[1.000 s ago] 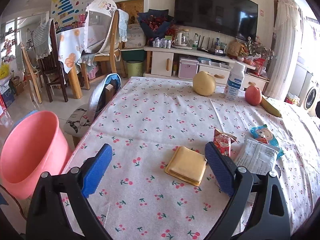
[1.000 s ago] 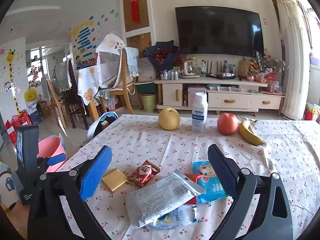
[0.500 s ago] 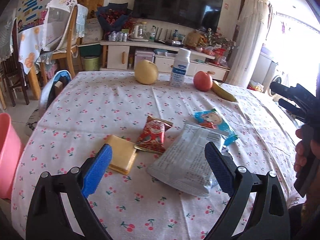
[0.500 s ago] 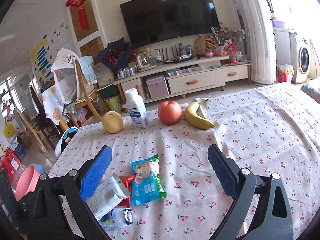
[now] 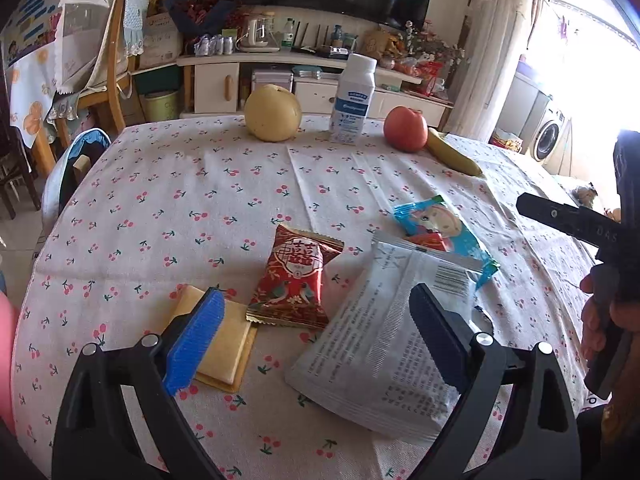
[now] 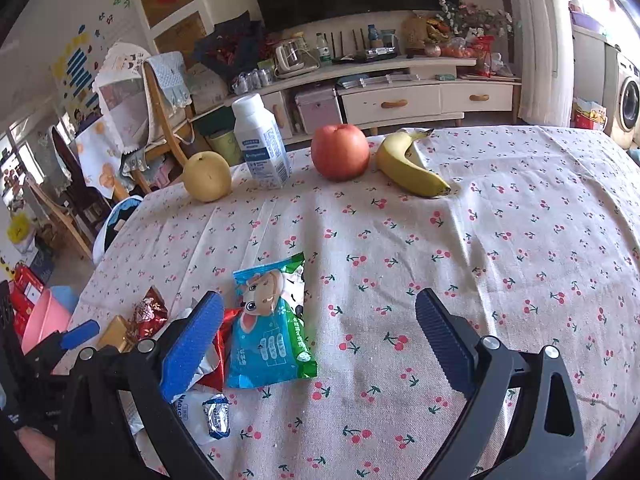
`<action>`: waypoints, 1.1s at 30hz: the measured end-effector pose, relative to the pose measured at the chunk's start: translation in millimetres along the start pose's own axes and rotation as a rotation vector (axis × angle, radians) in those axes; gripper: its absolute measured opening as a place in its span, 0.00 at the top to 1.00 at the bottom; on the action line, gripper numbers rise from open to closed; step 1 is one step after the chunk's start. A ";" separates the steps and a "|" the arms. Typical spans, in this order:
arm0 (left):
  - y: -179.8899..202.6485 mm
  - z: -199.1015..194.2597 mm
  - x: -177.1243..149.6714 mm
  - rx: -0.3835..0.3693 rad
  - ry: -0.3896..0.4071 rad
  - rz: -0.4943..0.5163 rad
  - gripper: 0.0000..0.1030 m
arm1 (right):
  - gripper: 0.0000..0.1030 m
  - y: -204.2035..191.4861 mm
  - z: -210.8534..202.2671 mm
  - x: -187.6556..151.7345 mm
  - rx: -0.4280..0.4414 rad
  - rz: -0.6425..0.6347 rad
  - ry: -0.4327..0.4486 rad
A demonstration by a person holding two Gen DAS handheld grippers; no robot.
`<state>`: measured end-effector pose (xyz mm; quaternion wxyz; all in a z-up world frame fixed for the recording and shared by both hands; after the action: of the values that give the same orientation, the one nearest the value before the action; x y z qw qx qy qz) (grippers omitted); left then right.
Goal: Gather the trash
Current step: 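Grasp the red snack packet with the left gripper while the right grasps the blue cow wrapper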
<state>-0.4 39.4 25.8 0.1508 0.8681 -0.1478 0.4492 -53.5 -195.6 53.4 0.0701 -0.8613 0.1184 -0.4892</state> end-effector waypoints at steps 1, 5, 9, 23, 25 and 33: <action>-0.7 3.2 0.7 0.008 -0.005 0.007 0.09 | 0.07 -1.3 2.8 -1.0 0.006 0.000 -0.007; -1.9 16.3 4.7 0.029 -0.017 0.030 0.09 | 0.07 -5.4 12.7 -3.2 0.020 -0.011 -0.027; -2.1 29.6 7.3 0.031 -0.031 0.034 0.09 | 0.07 -7.8 24.8 -6.5 0.026 -0.014 -0.053; 0.4 49.3 7.6 -0.007 -0.043 0.054 0.19 | 0.19 -21.7 56.5 -14.1 0.027 -0.074 -0.110; -1.2 51.7 8.0 -0.025 -0.050 0.029 0.24 | 0.19 -23.6 59.8 -15.3 0.024 -0.082 -0.115; -1.5 57.4 4.4 -0.032 -0.074 0.013 0.38 | 0.28 -29.8 70.4 -19.0 0.007 -0.127 -0.128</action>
<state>44.8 17.6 -2.4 0.1559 0.8807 -0.1660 0.4154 1.7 -161.4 8.8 0.0492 -0.8962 0.0569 -0.4372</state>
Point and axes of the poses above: each gripper's, at about its wrist camera, not at the fingertips, and z roughly the way its jaws point, y to its right, x to its top, the point moved 2 cm from there along z, roughly the way its jaws point, and after that the axes turned 12 degrees about y, right-handed, at the moved point
